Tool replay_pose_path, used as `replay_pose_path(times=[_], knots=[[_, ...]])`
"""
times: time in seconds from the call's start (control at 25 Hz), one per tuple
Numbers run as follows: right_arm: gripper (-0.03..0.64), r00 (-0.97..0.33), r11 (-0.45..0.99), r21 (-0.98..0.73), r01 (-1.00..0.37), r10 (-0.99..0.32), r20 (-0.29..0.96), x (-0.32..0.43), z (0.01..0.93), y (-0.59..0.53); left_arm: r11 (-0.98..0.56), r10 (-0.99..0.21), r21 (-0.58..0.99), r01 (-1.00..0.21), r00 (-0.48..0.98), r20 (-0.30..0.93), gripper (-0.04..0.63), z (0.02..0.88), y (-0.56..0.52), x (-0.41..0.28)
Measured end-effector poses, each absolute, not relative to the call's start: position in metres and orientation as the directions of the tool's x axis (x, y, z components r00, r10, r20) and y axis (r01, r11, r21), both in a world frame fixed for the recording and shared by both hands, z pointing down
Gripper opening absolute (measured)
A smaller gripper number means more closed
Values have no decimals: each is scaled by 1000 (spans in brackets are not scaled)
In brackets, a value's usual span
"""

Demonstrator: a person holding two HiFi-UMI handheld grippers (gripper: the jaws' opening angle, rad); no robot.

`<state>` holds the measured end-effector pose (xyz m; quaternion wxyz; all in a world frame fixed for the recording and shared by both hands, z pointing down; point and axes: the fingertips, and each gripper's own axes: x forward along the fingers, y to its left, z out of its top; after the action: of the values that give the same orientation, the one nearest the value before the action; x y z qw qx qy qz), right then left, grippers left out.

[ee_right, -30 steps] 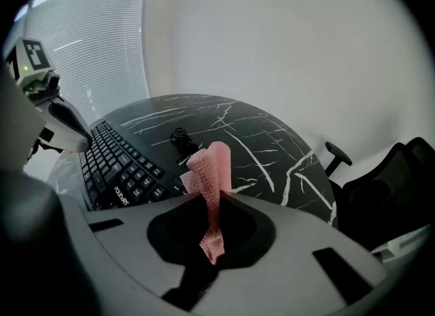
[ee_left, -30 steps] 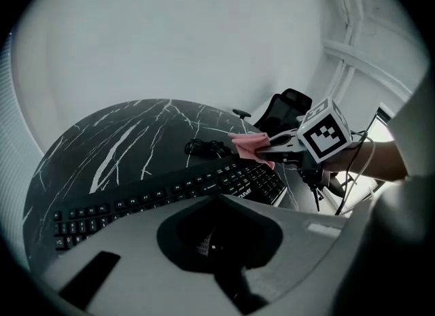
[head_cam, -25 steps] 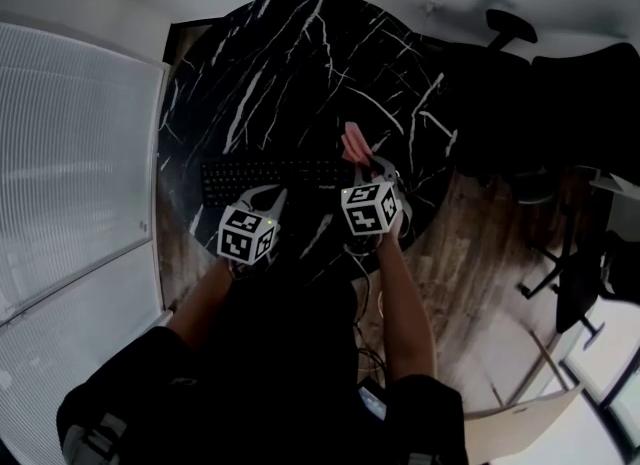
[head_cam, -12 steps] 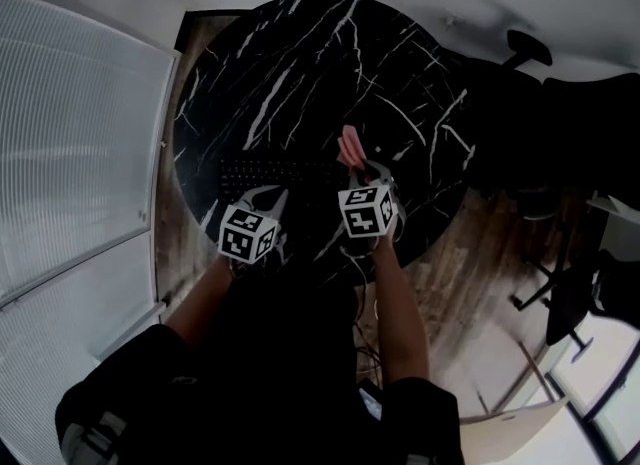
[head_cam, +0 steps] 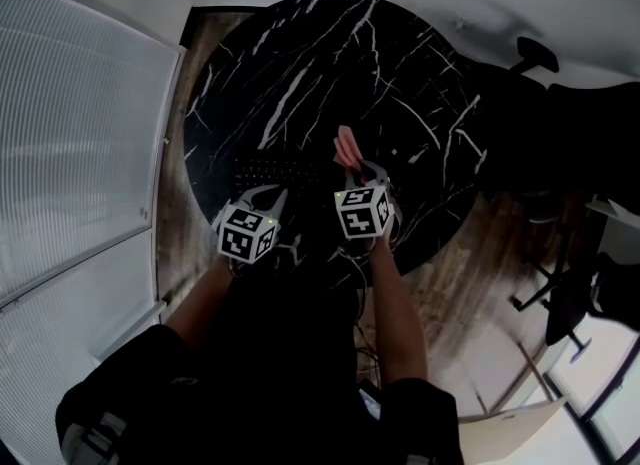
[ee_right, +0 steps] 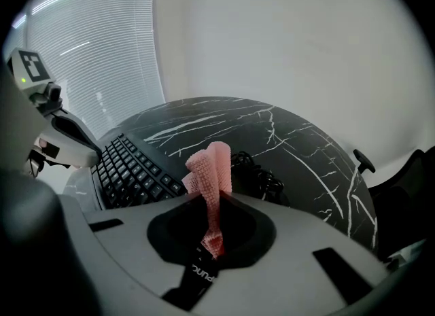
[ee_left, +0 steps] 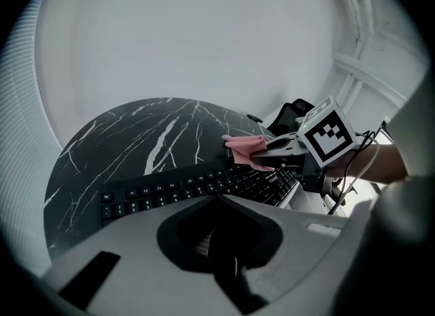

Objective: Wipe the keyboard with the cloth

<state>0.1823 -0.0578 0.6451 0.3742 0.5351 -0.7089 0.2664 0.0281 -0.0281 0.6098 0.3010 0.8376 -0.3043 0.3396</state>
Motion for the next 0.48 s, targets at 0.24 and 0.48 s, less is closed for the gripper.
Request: replay_pose_path(times=[0.24,0.48], knots=[[6,-141,285,29,-958,-558,818,160,646,-63,-624,-310,304,-720,585,749,-2,613,-33,6],[6,-131,278,39,-960,-564,815,139,647,-68,-615,-314,314,-723,590,744,-2,613,-41,-15]])
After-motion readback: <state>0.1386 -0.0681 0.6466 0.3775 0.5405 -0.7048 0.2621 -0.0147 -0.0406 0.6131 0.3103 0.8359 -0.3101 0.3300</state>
